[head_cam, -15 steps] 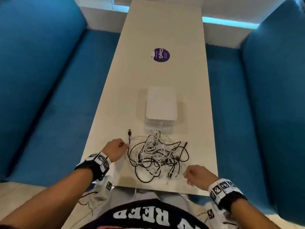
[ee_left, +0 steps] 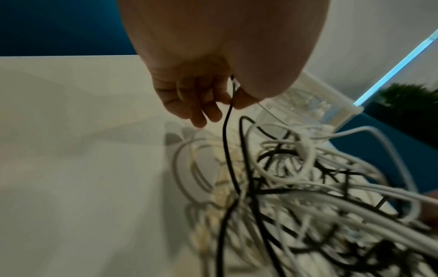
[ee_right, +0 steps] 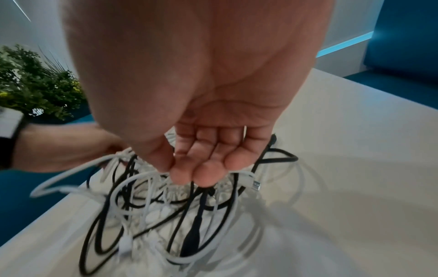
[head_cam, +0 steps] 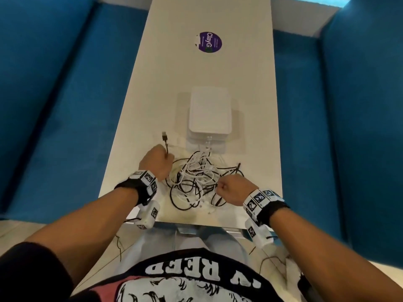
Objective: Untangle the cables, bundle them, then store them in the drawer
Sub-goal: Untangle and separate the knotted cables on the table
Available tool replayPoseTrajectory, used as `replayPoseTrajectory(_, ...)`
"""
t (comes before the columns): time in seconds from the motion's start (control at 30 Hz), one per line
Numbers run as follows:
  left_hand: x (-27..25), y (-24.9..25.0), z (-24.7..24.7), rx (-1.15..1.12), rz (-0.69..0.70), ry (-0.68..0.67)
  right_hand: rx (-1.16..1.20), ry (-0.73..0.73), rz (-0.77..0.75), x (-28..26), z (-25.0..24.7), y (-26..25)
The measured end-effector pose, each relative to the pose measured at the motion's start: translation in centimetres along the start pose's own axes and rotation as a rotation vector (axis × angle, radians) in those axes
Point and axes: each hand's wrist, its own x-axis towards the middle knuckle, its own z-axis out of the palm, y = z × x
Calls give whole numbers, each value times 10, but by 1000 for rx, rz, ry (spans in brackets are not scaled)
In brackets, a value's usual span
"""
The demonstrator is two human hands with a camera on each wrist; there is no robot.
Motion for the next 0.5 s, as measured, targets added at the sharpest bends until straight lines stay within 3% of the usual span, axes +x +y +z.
replayPoseTrajectory(0.1, -17, 16, -9, -144, 295, 62, -4, -4, -10, 6, 5, -5)
replayPoseTrajectory(0.17, -28, 26, -7, -57, 500, 18, -8, -6, -26, 8, 7, -7)
replayPoseTrajectory(0.23, -33, 32, -1, 30, 603, -14, -12, -6, -51, 11, 5, -8)
replayPoseTrajectory(0.37, -34, 31, 13, 47, 595, -30, 10, -1, -53, 8, -2, -7)
replayPoseTrajectory(0.5, -38, 24, 25, 1, 568, -64, 145, 151, -103, 2, -7, -17)
